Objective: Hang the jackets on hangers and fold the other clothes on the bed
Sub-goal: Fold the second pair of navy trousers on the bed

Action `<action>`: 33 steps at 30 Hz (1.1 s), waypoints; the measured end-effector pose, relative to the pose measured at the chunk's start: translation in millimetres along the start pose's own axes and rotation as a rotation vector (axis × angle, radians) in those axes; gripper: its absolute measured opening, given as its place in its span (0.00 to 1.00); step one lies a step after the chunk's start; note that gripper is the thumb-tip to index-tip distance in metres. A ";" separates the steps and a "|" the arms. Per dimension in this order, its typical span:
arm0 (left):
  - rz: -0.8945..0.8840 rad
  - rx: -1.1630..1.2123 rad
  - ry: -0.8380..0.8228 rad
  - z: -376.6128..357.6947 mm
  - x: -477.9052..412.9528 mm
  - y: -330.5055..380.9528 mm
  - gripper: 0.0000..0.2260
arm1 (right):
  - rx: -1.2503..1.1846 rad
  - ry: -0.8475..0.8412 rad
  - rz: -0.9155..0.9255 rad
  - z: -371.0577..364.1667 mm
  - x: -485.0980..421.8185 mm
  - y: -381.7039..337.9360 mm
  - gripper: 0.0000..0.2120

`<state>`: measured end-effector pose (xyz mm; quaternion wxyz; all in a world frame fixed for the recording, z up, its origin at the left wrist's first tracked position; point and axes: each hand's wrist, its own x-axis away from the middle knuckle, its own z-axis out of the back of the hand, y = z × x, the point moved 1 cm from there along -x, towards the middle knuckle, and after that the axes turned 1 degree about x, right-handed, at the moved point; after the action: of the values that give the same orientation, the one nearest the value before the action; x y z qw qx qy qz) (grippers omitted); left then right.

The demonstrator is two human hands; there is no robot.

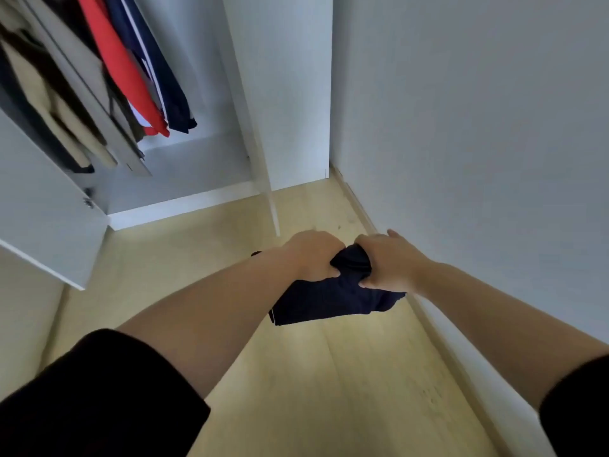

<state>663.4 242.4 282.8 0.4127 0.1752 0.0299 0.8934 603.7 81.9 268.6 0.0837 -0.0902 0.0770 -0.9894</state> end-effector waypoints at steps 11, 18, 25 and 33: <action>0.149 0.079 0.038 319.8 155.9 -77.9 0.11 | -0.184 -0.131 0.175 324.3 -62.9 -169.1 0.16; 0.252 0.040 0.235 412.5 249.3 -145.7 0.21 | -0.141 -0.020 0.269 440.6 -109.6 -250.2 0.13; 0.346 -0.094 0.357 474.1 274.7 -216.3 0.17 | -0.101 0.093 0.368 490.6 -180.5 -301.8 0.12; 0.464 0.023 0.433 558.4 253.5 -347.0 0.10 | -0.158 0.096 0.456 556.8 -333.5 -341.1 0.12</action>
<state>952.6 609.3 810.3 0.1800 -0.0122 0.0866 0.9798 982.0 397.6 811.7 0.2938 -0.0296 0.1765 -0.9390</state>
